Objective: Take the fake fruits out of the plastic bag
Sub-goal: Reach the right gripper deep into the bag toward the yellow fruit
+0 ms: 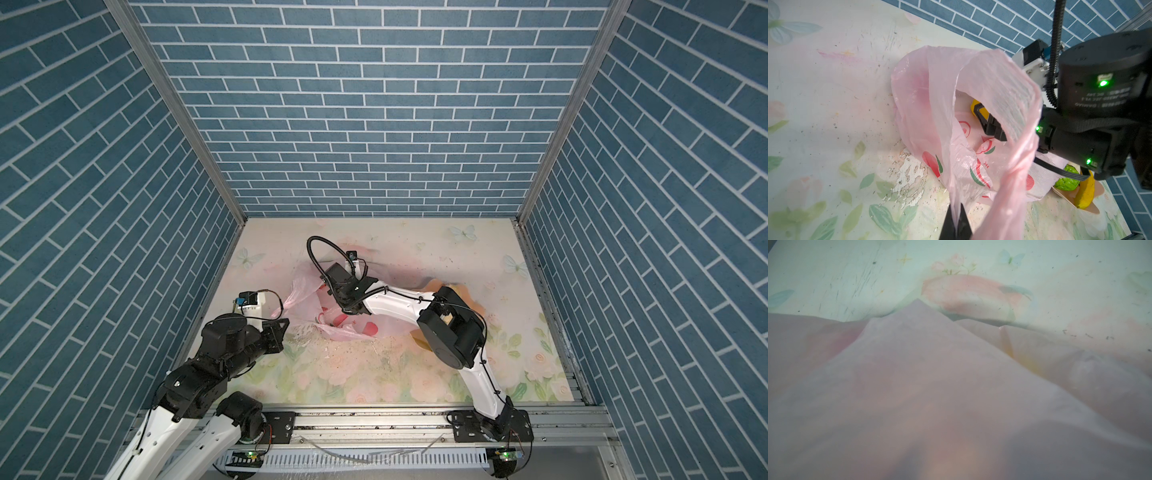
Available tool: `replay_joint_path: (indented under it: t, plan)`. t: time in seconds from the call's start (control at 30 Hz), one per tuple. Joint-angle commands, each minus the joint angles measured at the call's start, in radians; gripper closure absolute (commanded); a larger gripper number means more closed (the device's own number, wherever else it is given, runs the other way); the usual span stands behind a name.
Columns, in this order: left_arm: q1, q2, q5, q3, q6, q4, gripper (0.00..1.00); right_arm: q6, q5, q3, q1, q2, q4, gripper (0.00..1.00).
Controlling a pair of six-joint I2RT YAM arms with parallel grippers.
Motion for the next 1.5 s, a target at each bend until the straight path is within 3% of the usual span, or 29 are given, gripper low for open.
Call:
replay_joint_path:
  t: [0.0,0.27,0.43,0.73,1.47]
  plan:
    - [-0.001,-0.016,0.044,-0.028,-0.036,0.007,0.97,0.024,0.062,0.069,-0.020,0.020,-0.054,0.33]
    - [-0.002,-0.034,0.068,-0.066,-0.075,0.026,0.97,0.010,0.027,0.114,-0.049,0.050,-0.069,0.30]
    - [-0.002,-0.023,0.068,-0.065,-0.079,0.044,0.97,0.001,-0.071,0.124,-0.040,0.050,-0.064,0.36]
    - [-0.001,-0.024,0.060,-0.044,-0.073,0.036,0.97,0.069,-0.116,0.069,-0.013,0.061,-0.051,0.48]
    - [-0.001,-0.058,0.040,-0.035,-0.051,-0.020,0.97,0.034,-0.014,0.064,-0.063,0.118,-0.076,0.44]
